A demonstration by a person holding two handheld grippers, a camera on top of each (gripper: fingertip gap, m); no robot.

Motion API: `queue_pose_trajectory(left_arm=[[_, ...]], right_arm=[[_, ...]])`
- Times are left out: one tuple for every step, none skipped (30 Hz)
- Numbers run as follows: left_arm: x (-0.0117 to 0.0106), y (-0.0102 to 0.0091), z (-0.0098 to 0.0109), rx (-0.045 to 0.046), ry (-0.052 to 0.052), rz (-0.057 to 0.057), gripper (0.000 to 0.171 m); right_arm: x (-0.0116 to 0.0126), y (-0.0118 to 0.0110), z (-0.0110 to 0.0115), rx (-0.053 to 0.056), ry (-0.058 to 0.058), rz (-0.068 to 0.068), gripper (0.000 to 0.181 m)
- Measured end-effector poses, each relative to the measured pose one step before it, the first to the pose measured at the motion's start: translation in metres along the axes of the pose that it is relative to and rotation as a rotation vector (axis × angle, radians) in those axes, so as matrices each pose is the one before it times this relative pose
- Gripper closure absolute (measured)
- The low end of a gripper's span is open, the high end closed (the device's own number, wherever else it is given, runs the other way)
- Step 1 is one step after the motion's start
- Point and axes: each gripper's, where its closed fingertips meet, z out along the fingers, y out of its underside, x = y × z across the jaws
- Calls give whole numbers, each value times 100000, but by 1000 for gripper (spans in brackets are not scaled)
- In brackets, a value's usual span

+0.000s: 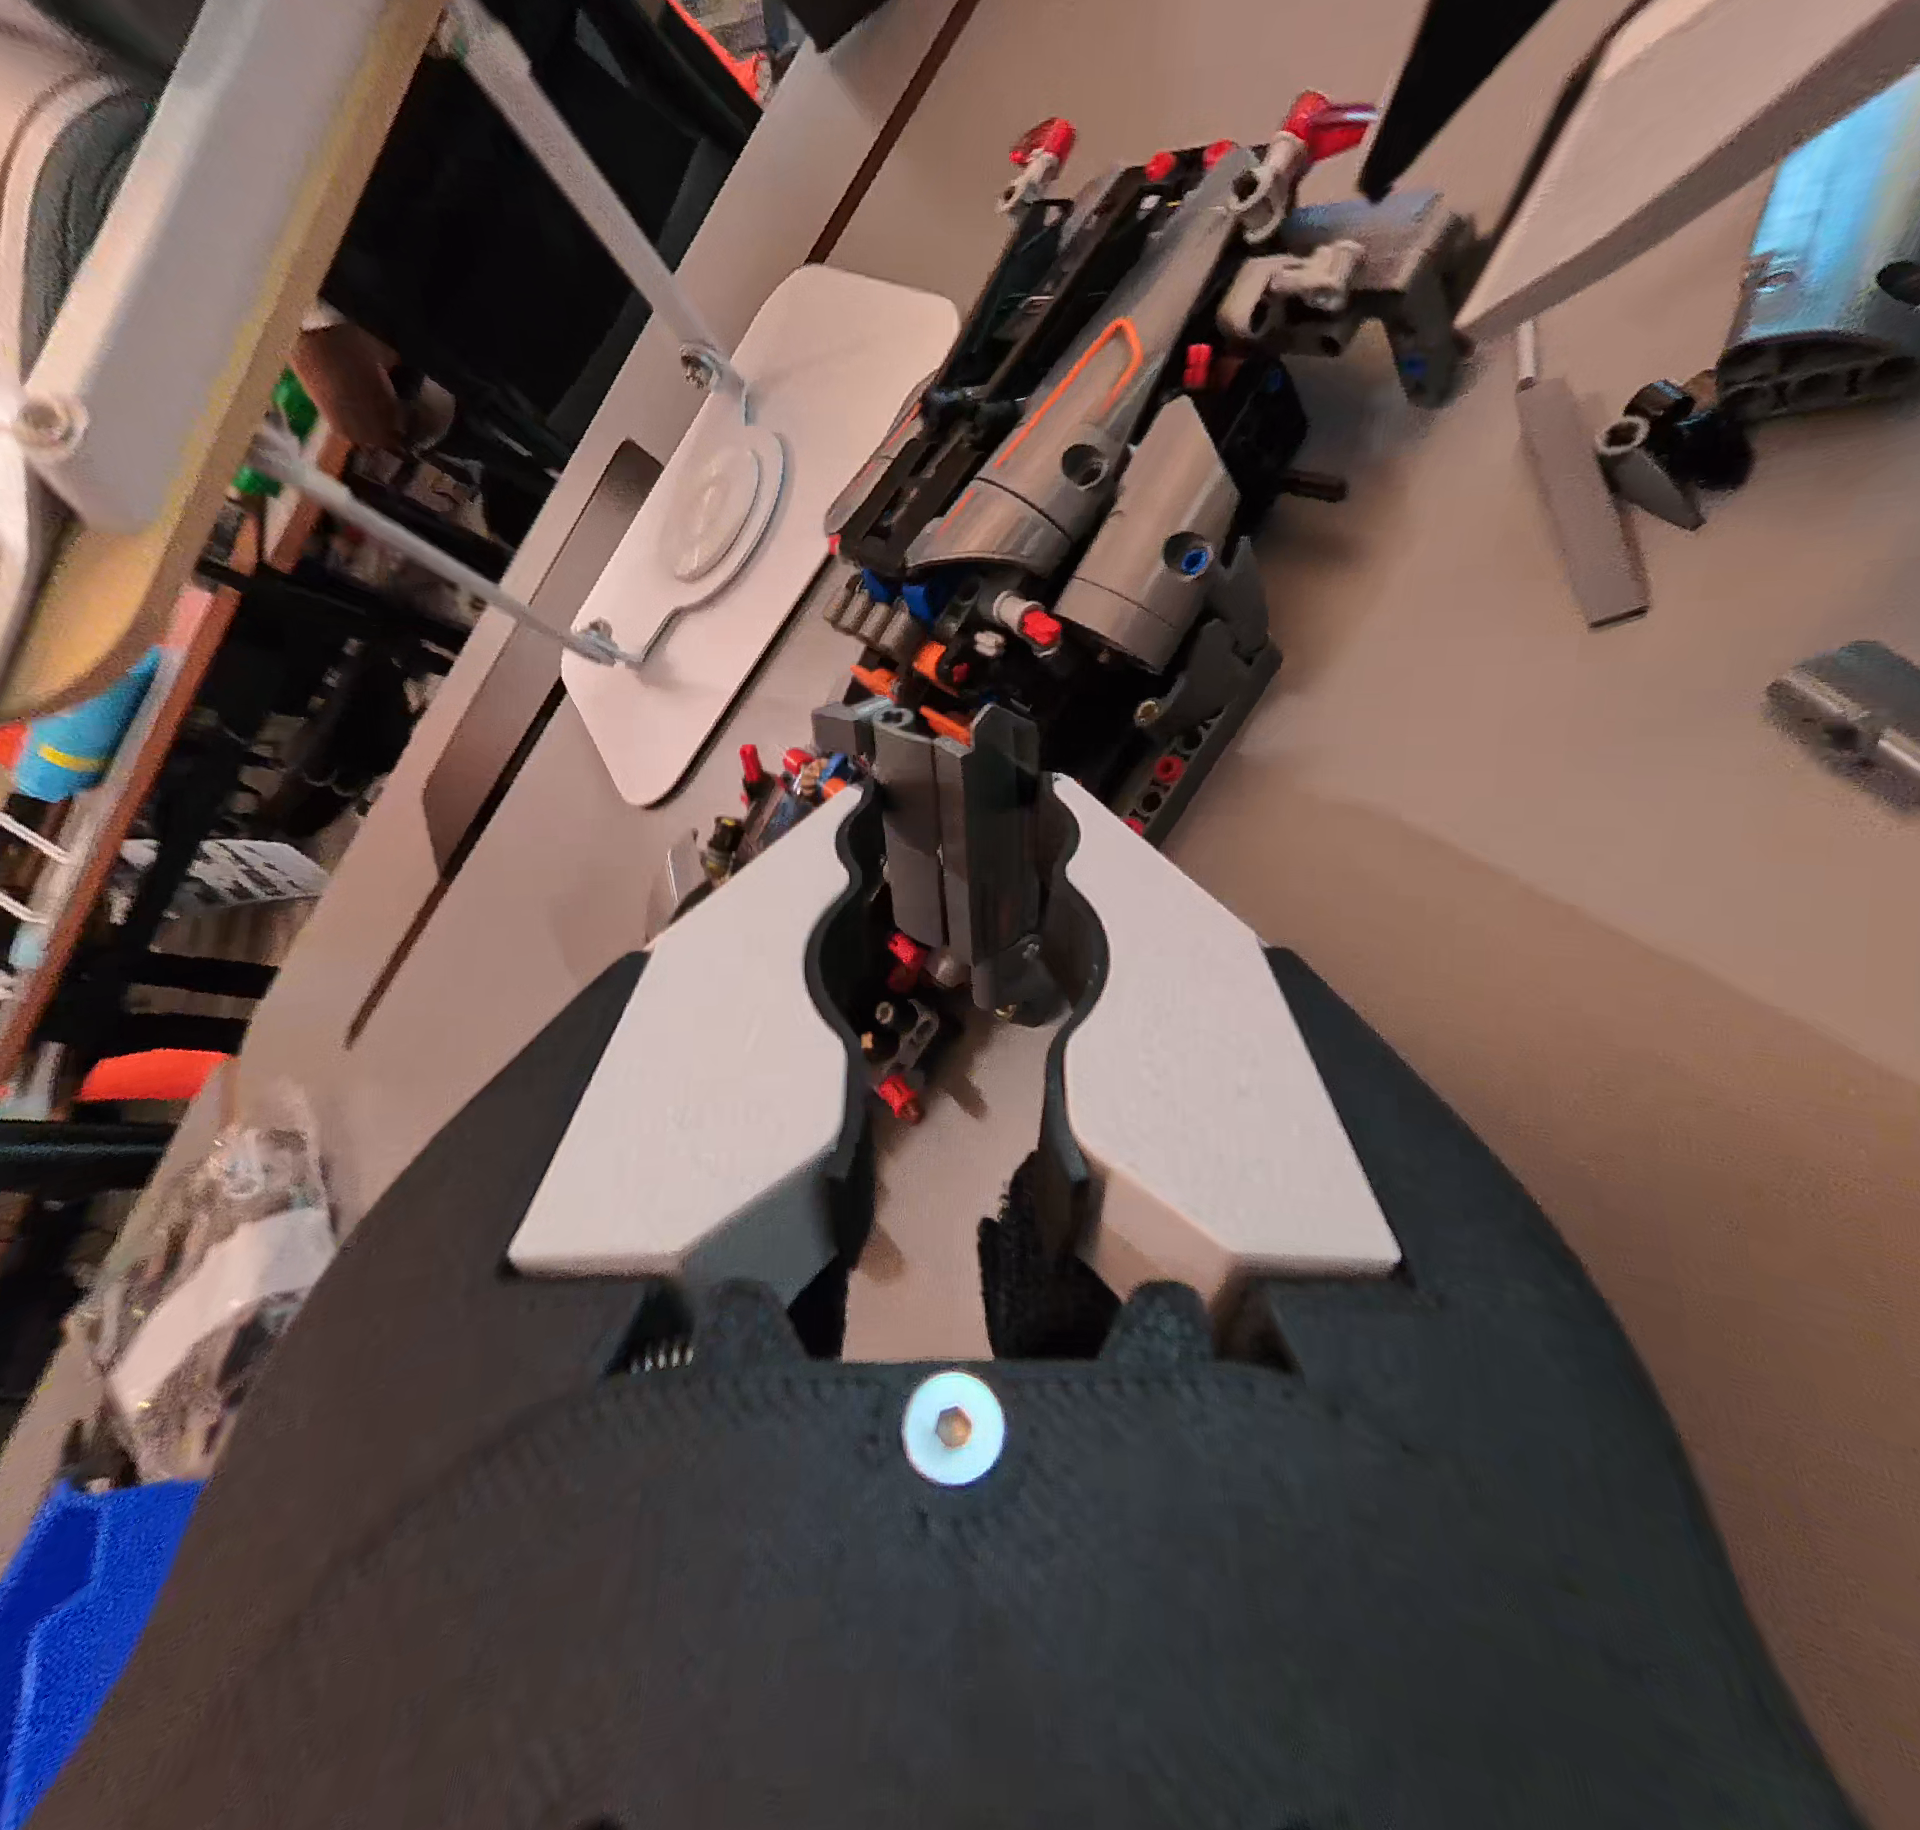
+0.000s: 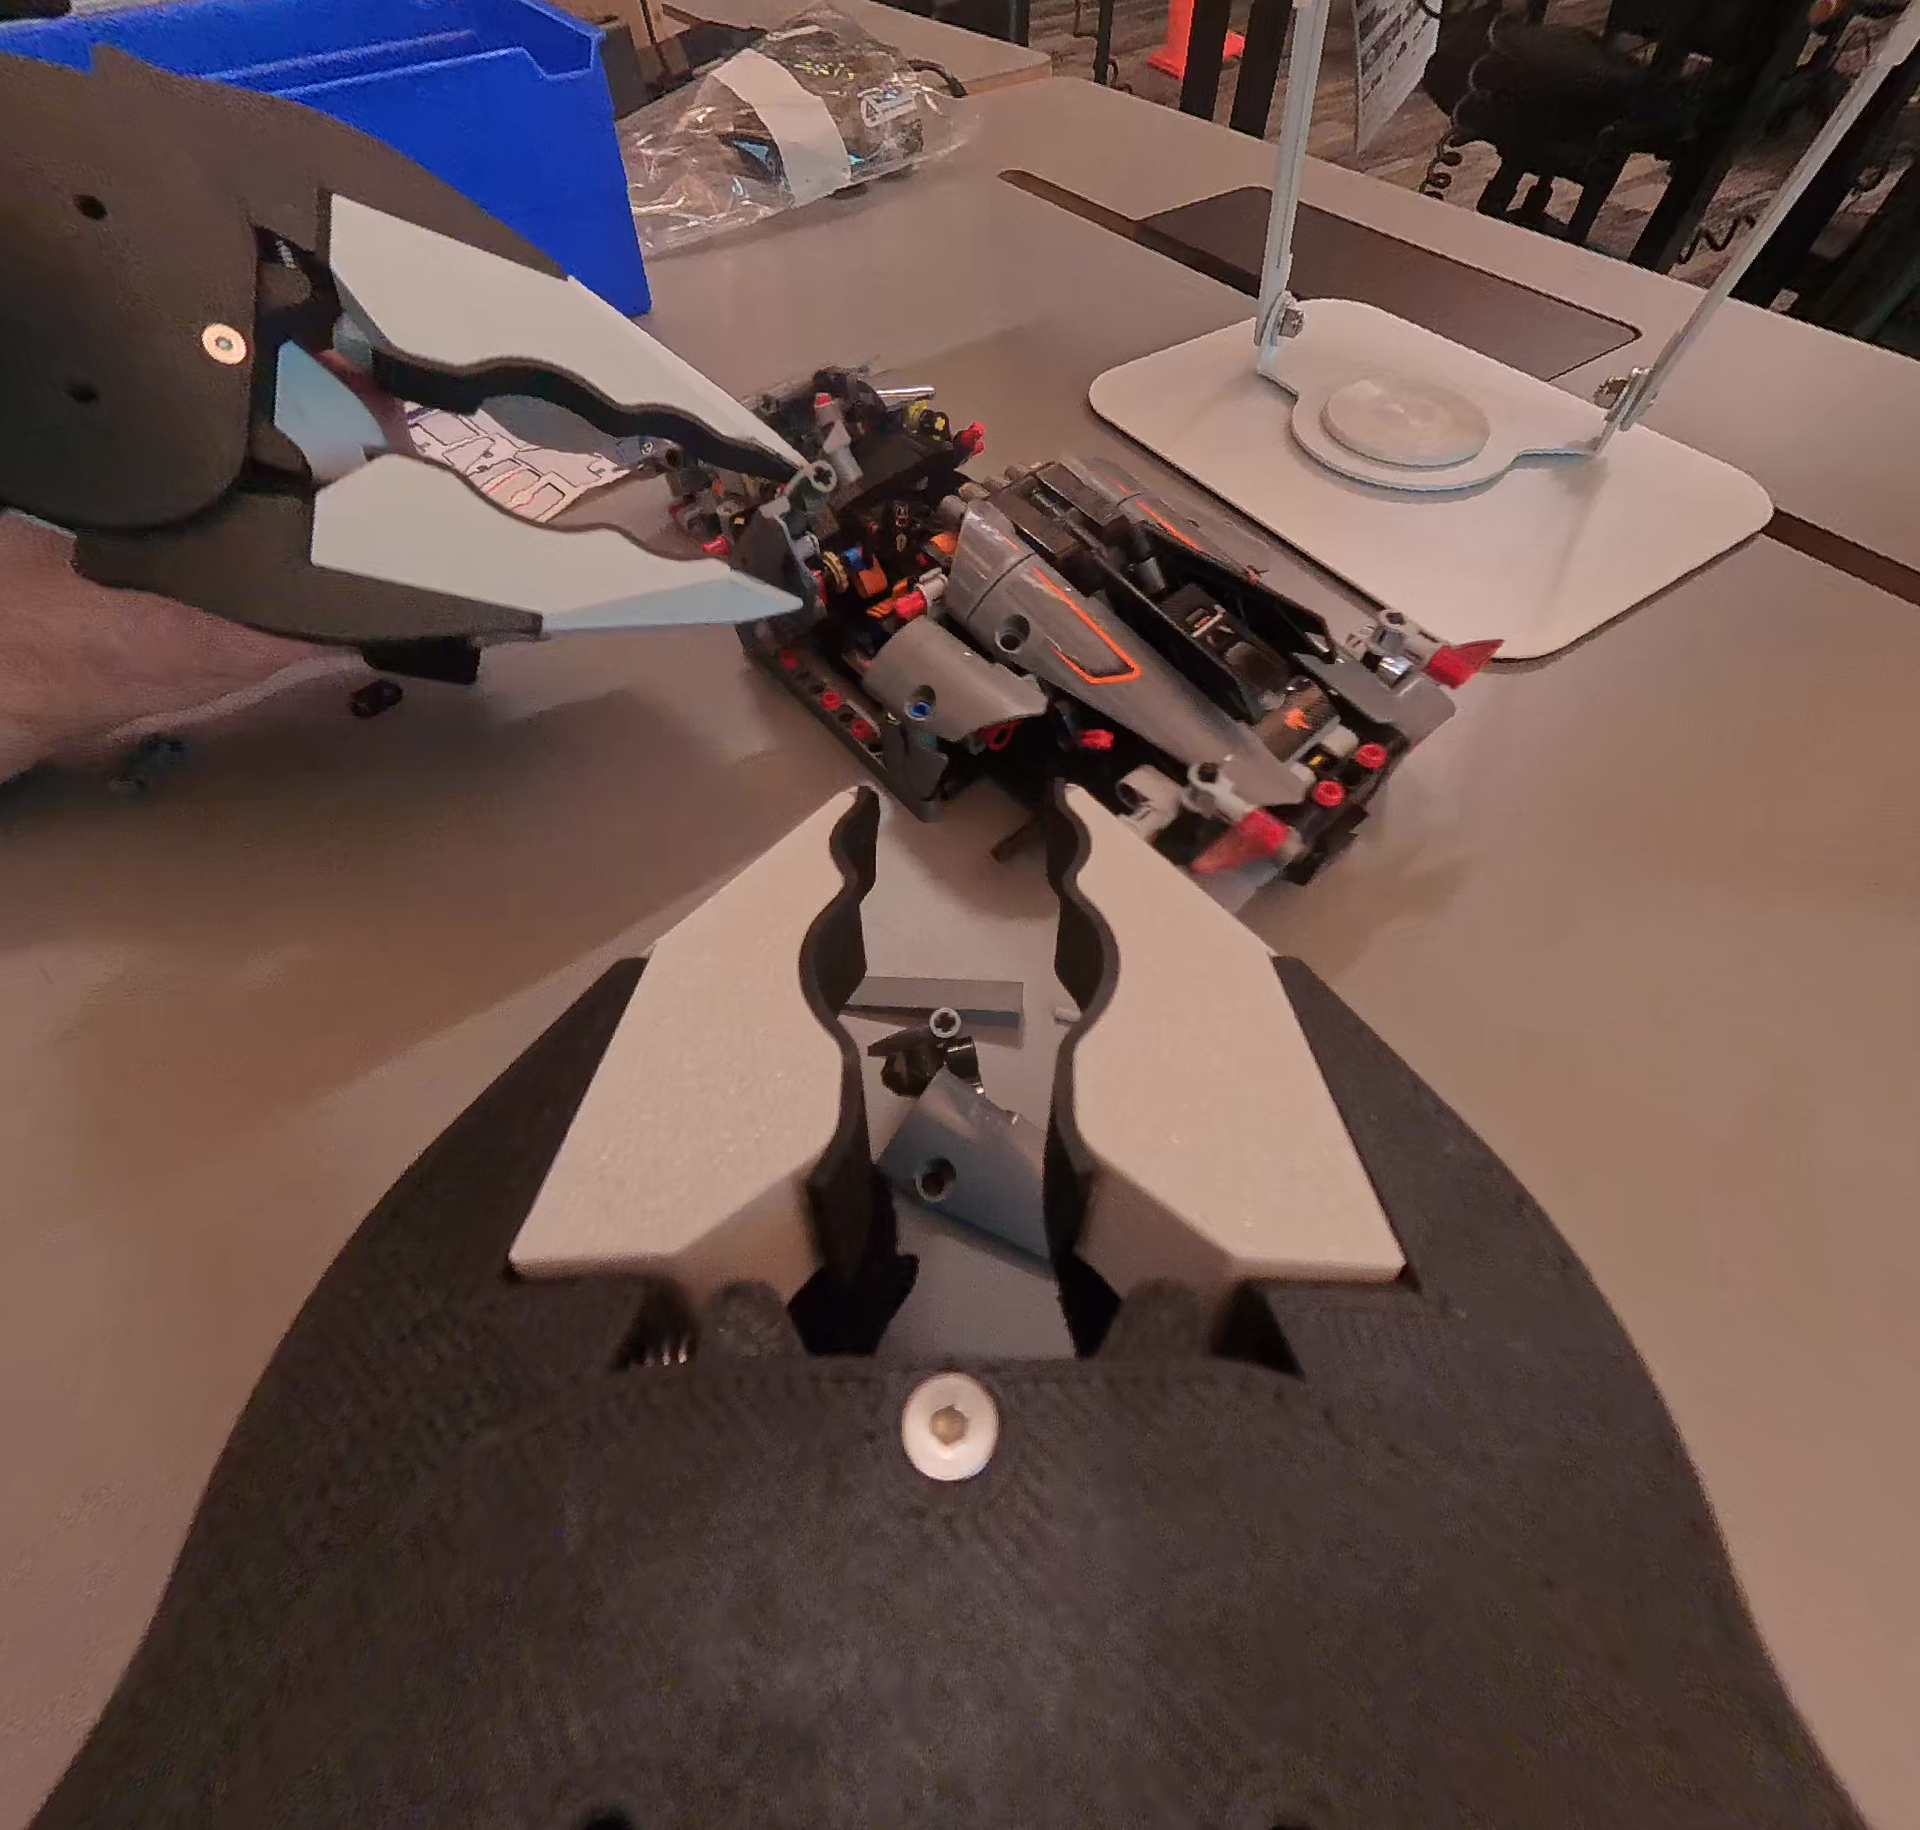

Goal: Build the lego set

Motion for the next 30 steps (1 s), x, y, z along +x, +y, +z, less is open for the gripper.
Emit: queue_pose_trajectory(left_arm=[[-354,404,-110,-166,513,-3007,145],[-407,412,-128,-263,-26,-2565,145],[-379,419,-131,-137,-205,-2176,145],[-303,438,-102,-50,186,-2623,146],[-250,400,-93,81,653,-3367,147],[-266,298,-116,163,807,-3236,147],[-257,283,-117,30,1135,-3057,148],[-247,250,-119,267,1319,-3245,149],[-232,239,-61,477,1378,-2999,150],[-363,240,-76,420,545,-2386,151],[-453,259,-77,-255,-755,-166,151],[-557,279,-71,-1011,-1942,652,152],[-569,233,-55,-1051,-1977,222,156],[-421,108,-44,-322,-1062,-302,156],[-246,45,-94,-123,-756,264,154],[-197,-58,-179,514,-1379,911,151],[259,-144,-127,666,1019,1164,146],[406,24,37,-609,1120,1670,139],[336,158,180,-1274,-111,2418,132],[305,147,245,-1345,-803,3187,128],[230,117,308,-1583,-1365,3732,126],[164,-53,284,-891,-1329,2934,125],[277,-261,247,-11,83,1383,125],[188,-290,227,-144,-216,794,126],[-52,-166,175,-643,-1833,1663,128],[-206,-20,146,-1079,-2319,1081,135],[-126,-60,97,-196,-989,-446,141],[-60,-46,41,194,324,-1912,142],[-128,-4,-2,339,489,-2013,142],[-160,39,-38,429,613,-2349,143]], right_arm=[[-38,16,20,-110,-132,12,151],[-41,2,11,-45,-59,-78,151],[-32,-22,0,110,-69,-89,151],[-38,-10,14,47,-154,0,151],[-39,10,18,-56,-173,67,151],[-28,-5,13,-4,-165,39,151],[-27,-10,0,2,-73,-73,151],[-15,10,12,-35,-24,-59,151],[-20,-5,4,25,-176,132,151],[-33,-13,12,71,-216,130,151],[-24,4,17,0,-138,35,151],[-40,-3,10,7,-108,-77,151],[-42,-15,17,-17,-121,-110,151],[-27,5,11,-78,-72,-100,151],[-31,-11,5,-7,-45,-83,151],[-8,-8,-2,80,-27,-28,151],[-15,-22,-8,129,-88,66,151],[-5,-34,-14,149,-125,154,151],[-8,-27,-4,153,-101,129,151],[-13,-28,-13,107,-76,52,151],[-26,-18,-1,69,-79,3,151],[-43,1,8,-22,-124,-56,151],[-44,32,35,-201,-82,-130,151],[-23,31,22,-250,0,-159,151],[1,20,12,-120,102,-145,151],[30,-5,-21,23,131,-26,151],[22,-18,-34,176,41,168,151],[33,-35,-38,235,5,250,151],[31,-55,-45,258,56,169,151],[-5,-46,-29,226,22,67,151]])
